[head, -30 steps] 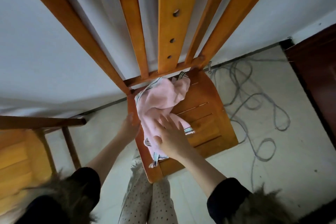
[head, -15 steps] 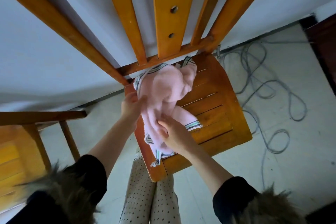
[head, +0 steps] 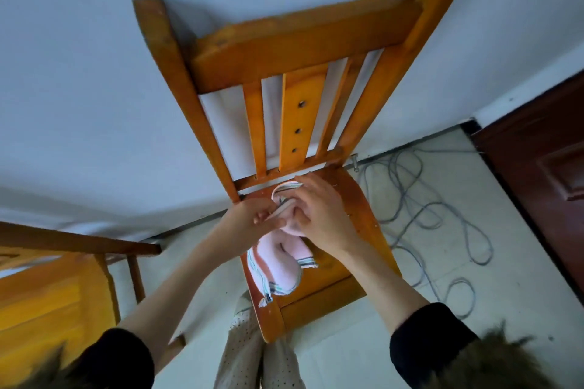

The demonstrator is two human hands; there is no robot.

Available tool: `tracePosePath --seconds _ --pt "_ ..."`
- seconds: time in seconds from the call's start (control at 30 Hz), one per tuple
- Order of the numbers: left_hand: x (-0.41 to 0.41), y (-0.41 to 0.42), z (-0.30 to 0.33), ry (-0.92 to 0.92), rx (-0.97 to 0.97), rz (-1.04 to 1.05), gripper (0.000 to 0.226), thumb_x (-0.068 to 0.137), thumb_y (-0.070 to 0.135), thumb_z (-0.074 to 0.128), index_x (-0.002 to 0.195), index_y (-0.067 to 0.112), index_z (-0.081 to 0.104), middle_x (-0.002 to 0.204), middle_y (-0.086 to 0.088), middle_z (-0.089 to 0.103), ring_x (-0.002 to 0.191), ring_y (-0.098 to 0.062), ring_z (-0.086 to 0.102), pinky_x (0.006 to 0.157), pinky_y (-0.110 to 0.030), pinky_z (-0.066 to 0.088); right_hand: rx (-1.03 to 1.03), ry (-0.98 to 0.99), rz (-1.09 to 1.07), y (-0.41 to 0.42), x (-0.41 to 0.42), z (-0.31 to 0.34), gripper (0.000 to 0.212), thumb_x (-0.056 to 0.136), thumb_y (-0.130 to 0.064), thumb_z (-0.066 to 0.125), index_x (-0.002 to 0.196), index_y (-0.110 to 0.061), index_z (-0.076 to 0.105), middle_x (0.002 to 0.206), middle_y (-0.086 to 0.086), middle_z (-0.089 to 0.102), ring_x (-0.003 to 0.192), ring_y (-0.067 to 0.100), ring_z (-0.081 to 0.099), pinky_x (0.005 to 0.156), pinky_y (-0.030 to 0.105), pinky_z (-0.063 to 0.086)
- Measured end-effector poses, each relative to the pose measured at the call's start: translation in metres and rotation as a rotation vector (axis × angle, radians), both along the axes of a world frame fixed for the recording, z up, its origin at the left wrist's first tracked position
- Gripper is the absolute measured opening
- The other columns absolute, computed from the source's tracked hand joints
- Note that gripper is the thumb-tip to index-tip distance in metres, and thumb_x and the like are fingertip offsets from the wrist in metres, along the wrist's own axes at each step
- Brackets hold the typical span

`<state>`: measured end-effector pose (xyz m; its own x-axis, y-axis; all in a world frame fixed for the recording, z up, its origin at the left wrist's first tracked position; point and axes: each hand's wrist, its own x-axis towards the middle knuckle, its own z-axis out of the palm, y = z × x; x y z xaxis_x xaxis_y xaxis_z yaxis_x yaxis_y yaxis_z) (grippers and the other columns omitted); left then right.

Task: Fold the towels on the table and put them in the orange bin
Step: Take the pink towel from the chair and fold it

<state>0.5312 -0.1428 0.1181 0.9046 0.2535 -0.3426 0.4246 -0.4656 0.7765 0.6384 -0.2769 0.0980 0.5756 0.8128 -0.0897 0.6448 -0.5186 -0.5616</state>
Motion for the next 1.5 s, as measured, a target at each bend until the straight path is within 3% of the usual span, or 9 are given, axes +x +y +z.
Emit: tracePosePath --seconds 0.1,0.2,0.33,0.47,0.53,0.73,0.97,1.23,1.5 --pt "-0.018 0.015 0.045 -0.046 0.084 0.020 0.023 0.087 0.025 0.064 0.069 0.034 0.053 0.060 0.015 0.051 0.057 0.005 0.049 0.057 -0.008 0.037 0.107 0.143 -0.062 0.000 -0.007 0.049 0.007 0.088 -0.012 0.057 0.095 -0.015 0.059 0.092 -0.002 0.063 0.088 0.012 0.058 0.072 0.016 0.041" --pt "-0.034 0.027 0.091 -0.117 0.204 0.072 0.013 0.089 0.024 0.061 0.076 0.025 0.063 0.065 0.015 0.055 0.062 0.000 0.052 0.061 -0.009 0.037 0.164 0.099 -0.008 0.003 -0.010 0.098 0.009 0.087 -0.014 0.059 0.081 -0.015 0.052 0.073 -0.005 0.054 0.068 0.010 0.049 0.058 0.018 0.035" --pt "-0.063 0.031 0.158 -0.212 0.352 0.209 0.011 0.089 0.025 0.061 0.088 0.017 0.069 0.084 0.003 0.066 0.080 -0.014 0.058 0.073 -0.020 0.042 0.210 0.101 0.142 0.015 -0.019 0.165 0.013 0.089 -0.020 0.059 0.080 -0.019 0.050 0.072 -0.011 0.047 0.067 0.001 0.047 0.059 0.013 0.036" --pt "-0.105 0.021 0.232 -0.314 0.529 0.327 0.011 0.089 0.025 0.061 0.088 0.019 0.070 0.084 0.002 0.064 0.077 -0.014 0.056 0.067 -0.009 0.037 0.316 0.117 0.230 0.022 -0.044 0.228 0.012 0.090 -0.019 0.060 0.081 -0.024 0.053 0.071 -0.016 0.051 0.068 -0.010 0.050 0.063 0.006 0.038" --pt "-0.132 0.012 0.268 -0.352 0.603 0.381 0.013 0.089 0.026 0.061 0.088 0.018 0.071 0.083 0.000 0.063 0.076 -0.015 0.056 0.067 -0.017 0.040 0.357 0.113 0.290 0.023 -0.061 0.255 0.011 0.088 -0.020 0.062 0.081 -0.023 0.055 0.072 -0.017 0.052 0.067 -0.010 0.050 0.063 0.005 0.038" --pt "-0.237 -0.005 0.359 -0.452 0.766 0.688 0.012 0.088 0.030 0.061 0.082 0.022 0.068 0.078 0.003 0.060 0.072 -0.004 0.055 0.061 -0.015 0.039 0.431 0.105 0.274 0.043 -0.120 0.319 0.044 0.086 -0.036 0.063 0.051 -0.025 0.039 0.047 -0.008 0.038 0.049 0.004 0.037 0.050 0.023 0.028" --pt "-0.385 -0.024 0.392 -0.436 0.953 1.128 0.009 0.086 0.024 0.065 0.084 0.018 0.071 0.073 0.010 0.056 0.070 -0.005 0.053 0.065 -0.013 0.035 0.468 0.141 0.527 0.079 -0.221 0.365 0.016 0.084 -0.029 0.065 0.070 -0.026 0.059 0.069 -0.013 0.059 0.069 0.005 0.054 0.057 0.009 0.037" --pt "-0.586 -0.078 0.384 -0.205 1.134 1.417 0.011 0.086 0.021 0.064 0.088 0.014 0.072 0.080 0.005 0.054 0.074 -0.015 0.051 0.069 -0.026 0.034 0.526 0.150 0.767 0.110 -0.407 0.392 0.026 0.077 -0.038 0.072 0.068 -0.017 0.059 0.060 -0.007 0.053 0.056 0.003 0.046 0.050 0.012 0.034" --pt "-0.776 -0.131 0.378 -0.031 1.107 1.682 0.011 0.088 0.015 0.062 0.092 0.013 0.072 0.089 -0.003 0.061 0.077 -0.016 0.051 0.072 -0.023 0.034 0.490 0.170 1.081 0.131 -0.610 0.398 0.016 0.093 -0.008 0.048 0.091 -0.007 0.064 0.090 0.002 0.061 0.085 0.015 0.054 0.064 0.013 0.035"
